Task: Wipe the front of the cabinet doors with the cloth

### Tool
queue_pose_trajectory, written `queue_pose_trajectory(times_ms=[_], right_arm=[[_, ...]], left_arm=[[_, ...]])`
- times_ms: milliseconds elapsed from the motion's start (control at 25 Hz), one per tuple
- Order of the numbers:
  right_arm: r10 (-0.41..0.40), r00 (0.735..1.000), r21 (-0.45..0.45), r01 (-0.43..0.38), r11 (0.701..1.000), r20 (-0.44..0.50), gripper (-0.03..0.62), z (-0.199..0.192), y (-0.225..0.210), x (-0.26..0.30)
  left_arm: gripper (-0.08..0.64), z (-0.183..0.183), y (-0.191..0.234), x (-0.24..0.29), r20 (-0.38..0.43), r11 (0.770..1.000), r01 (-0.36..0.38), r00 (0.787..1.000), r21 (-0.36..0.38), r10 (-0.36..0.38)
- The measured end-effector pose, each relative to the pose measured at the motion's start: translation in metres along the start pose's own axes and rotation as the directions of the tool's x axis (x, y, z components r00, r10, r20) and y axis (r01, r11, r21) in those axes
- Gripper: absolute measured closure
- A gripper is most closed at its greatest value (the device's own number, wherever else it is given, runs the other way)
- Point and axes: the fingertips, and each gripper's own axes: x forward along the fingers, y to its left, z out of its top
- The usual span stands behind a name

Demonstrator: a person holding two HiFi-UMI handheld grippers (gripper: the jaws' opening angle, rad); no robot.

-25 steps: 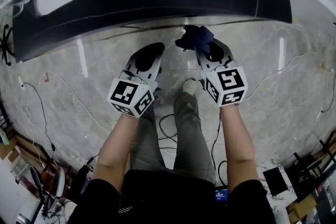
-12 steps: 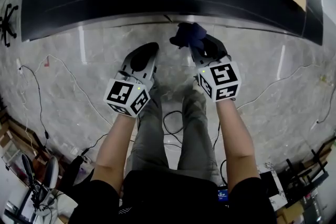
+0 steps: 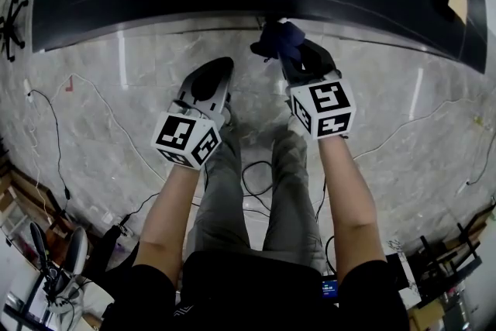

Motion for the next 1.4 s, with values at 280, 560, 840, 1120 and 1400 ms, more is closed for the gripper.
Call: queue_pose_trajectory(times_ms=[280, 560, 840, 1120, 1400], right_arm=[[-0.027, 1.0, 0.009, 0.027, 1.0, 0.0, 0.52, -0.007, -0.03, -0.02], [-0.075, 0.997, 0.036, 0.074, 0.997, 0.009, 0.52, -0.018, -0.075, -0.053], [-0.136, 0.991, 0.073, 0.134, 0.988, 0.019, 0.52, -0.03, -0.124, -0.091], [-0.211, 0.977, 0.122, 0.207, 0.971, 0.027, 0.52, -0.042, -0.175, -0.132], [-0.244, 0.969, 0.141, 0.238, 0.961, 0.025, 0.52, -0.054, -0.21, -0.157]], left_arm=[[0.551, -0.005, -0.028, 0.021, -0.019, 0.999, 0.034, 0.999, 0.012, -0.033], [0.551, -0.011, -0.073, 0.054, -0.047, 0.996, 0.087, 0.995, 0.034, -0.086], [0.551, -0.017, -0.122, 0.085, -0.078, 0.987, 0.151, 0.986, 0.056, -0.146], [0.551, -0.021, -0.165, 0.109, -0.096, 0.978, 0.196, 0.977, 0.065, -0.189], [0.551, -0.03, -0.197, 0.135, -0.113, 0.971, 0.228, 0.969, 0.07, -0.219]])
